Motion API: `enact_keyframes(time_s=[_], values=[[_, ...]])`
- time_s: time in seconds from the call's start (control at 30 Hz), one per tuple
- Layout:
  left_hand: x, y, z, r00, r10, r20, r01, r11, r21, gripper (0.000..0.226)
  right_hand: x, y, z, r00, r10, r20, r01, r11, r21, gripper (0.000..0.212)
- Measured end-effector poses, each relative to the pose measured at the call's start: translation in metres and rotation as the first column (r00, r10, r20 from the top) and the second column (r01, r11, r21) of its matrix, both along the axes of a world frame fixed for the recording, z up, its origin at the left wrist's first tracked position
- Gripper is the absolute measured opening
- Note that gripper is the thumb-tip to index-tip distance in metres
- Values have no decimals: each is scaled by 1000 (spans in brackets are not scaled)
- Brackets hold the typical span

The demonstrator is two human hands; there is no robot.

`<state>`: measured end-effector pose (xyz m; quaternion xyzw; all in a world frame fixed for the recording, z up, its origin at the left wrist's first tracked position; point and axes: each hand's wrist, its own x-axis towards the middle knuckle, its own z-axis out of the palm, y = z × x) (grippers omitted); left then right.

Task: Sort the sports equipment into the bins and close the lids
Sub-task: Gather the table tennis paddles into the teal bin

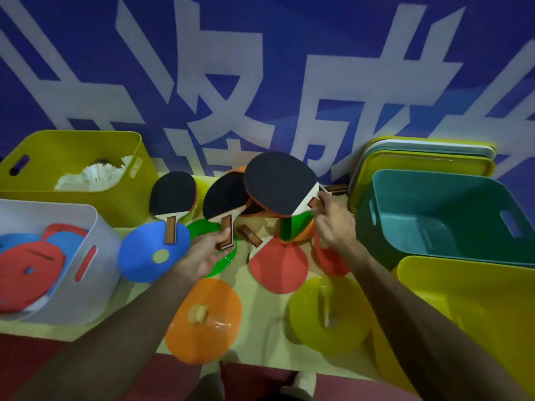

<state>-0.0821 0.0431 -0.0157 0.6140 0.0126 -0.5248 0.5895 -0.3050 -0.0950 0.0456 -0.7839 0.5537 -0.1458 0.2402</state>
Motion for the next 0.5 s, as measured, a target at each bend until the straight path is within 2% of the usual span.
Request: enact_keyframes(time_s=[0.23, 0.37, 0.5], values=[[-75, -57, 32, 995, 17, 102, -11, 998, -54, 6, -61, -37, 26, 997, -50, 64, 56, 994, -96, 33], [-123, -90, 52, 988, 58, 146, -42, 993, -111, 7, -108, -56, 33, 988, -128, 89, 136, 985, -101, 35], [-161, -114, 61, 968, 28, 249, 4, 992, -127, 14, -157, -71, 34, 971, -216, 106, 223, 973, -59, 36]])
